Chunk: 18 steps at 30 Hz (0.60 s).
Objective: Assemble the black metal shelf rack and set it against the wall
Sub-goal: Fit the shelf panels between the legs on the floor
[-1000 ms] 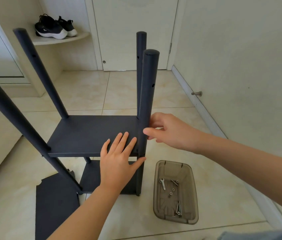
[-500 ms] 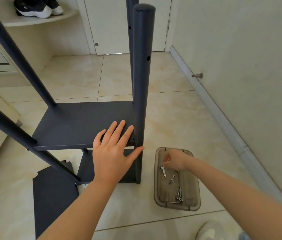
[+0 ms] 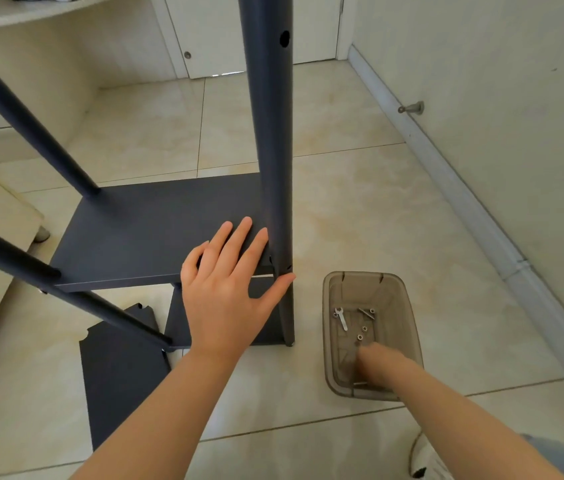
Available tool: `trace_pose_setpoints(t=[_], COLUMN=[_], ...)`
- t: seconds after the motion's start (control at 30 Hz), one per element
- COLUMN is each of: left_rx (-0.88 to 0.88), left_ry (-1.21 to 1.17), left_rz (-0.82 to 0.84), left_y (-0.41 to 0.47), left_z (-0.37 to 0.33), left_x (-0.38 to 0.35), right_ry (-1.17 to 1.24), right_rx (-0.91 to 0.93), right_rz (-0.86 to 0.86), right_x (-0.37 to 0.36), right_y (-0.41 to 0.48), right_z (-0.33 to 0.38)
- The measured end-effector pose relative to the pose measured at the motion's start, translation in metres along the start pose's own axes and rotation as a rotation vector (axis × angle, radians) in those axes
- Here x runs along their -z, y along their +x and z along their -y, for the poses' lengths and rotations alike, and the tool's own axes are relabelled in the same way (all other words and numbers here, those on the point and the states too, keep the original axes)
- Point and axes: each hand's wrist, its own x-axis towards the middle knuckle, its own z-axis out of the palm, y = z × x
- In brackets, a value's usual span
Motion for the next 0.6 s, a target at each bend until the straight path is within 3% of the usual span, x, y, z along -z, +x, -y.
trace_pose_setpoints(t=[0.6], left_rx=[-0.014], left_ry=[0.026], left_rz=[-0.014], left_y=[0.000], left_z=[0.000], left_x=[-0.002], right_ry=[-0.253], right_rx=[0.084], right_rz=[0.003], right_x=[-0.007], right_y=[0.014], right_z=[0.007])
